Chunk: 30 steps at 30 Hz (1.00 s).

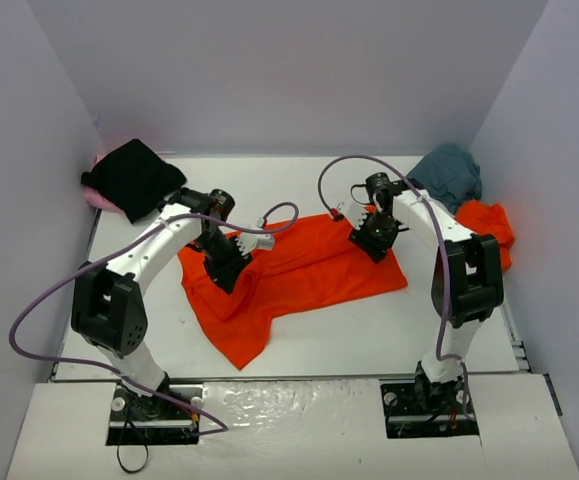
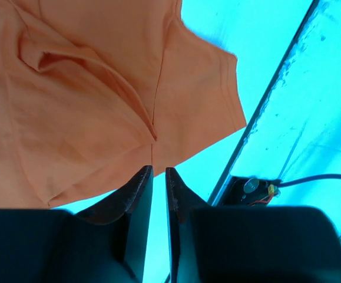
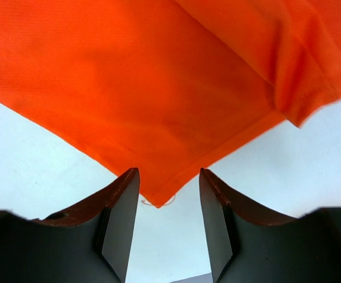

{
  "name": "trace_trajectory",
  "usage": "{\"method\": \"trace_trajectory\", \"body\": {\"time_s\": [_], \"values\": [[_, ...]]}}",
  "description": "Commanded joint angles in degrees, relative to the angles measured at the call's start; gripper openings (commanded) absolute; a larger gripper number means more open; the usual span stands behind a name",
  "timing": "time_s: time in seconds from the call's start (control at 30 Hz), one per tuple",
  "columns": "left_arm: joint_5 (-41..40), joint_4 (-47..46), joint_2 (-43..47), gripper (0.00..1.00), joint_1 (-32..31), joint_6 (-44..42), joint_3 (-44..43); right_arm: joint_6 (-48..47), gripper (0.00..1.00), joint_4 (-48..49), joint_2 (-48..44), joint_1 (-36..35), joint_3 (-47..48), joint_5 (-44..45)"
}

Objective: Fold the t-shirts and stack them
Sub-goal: Fold the tshirt

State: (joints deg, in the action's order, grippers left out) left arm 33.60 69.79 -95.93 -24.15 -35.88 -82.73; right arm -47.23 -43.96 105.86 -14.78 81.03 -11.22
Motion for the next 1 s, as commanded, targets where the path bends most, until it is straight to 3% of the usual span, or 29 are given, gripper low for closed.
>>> {"method": "trace_trajectory", "body": {"time_s": [0.0,0.1,0.2,0.57,0.7,0.97], "values": [[-4.2,-1.5,-2.2,0.00,0.4,-0.2,0.6,5.3,0.24,2.1,-7.4,0.3,0.7,0.2],[-7.2,-6.4,-3.7,0.00,0.7,1.7,0.5,6.7,0.12,5.5,-12.6,0.5,0.3,-0.4],[-8.4,-9.1,-6.3,0.00,0.8,2.1,-0.6,7.7,0.06,7.2,-16.1,0.6,1.0,0.1],[-9.0,-8.5,-19.0,0.00,2.5,-0.4,-8.0,9.9,0.11,10.6,-22.9,0.7,1.8,-2.4],[-8.5,-5.2,-25.8,0.00,4.3,-0.6,-14.9,10.7,0.11,10.6,-22.9,0.7,2.7,-3.6],[-16.3,-4.3,-37.1,0.00,7.5,6.8,-30.1,11.5,0.13,11.0,-23.7,0.2,3.3,-4.4]]}}
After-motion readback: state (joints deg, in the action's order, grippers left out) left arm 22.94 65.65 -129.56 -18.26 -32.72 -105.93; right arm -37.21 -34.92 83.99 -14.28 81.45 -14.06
